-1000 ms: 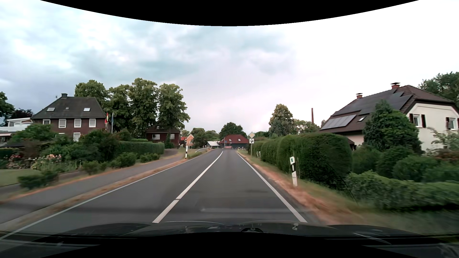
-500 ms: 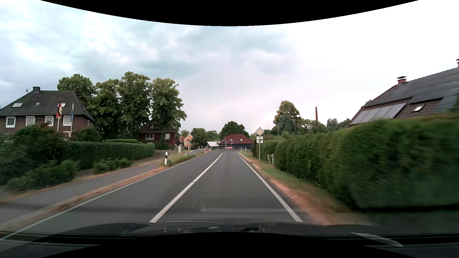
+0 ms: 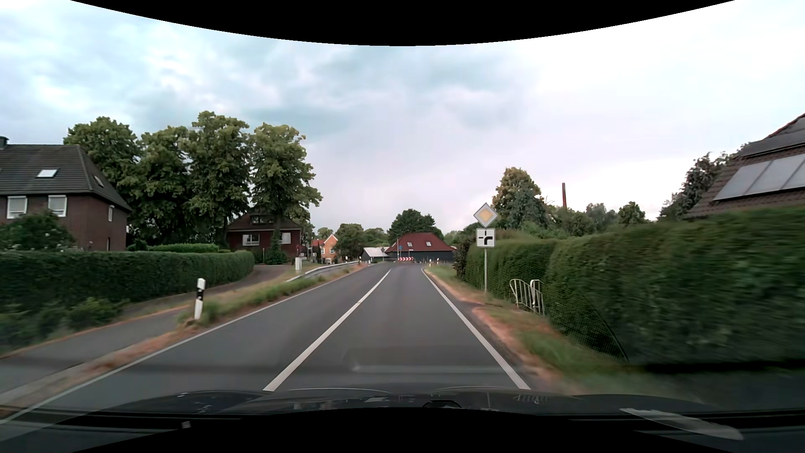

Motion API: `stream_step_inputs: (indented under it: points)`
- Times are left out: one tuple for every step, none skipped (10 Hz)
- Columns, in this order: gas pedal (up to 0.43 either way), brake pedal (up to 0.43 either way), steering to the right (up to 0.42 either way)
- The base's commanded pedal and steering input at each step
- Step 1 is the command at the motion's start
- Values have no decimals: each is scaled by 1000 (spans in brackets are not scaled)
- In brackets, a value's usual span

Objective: Follow the waypoints while adhering to traffic rules and regulations

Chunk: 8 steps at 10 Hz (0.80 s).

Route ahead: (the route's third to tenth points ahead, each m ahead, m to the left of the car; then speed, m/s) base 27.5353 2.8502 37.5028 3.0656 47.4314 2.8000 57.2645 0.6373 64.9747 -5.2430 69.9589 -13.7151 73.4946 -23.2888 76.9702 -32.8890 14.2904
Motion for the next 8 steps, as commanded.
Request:
stream_step_inputs:
  points:
    - [138, 0, -11]
    - [138, 0, -11]
    - [138, 0, -11]
    - [130, 0, -11]
    - [87, 0, -11]
    - [0, 0, -11]
    - [0, 0, -11]
    - [0, 0, -11]
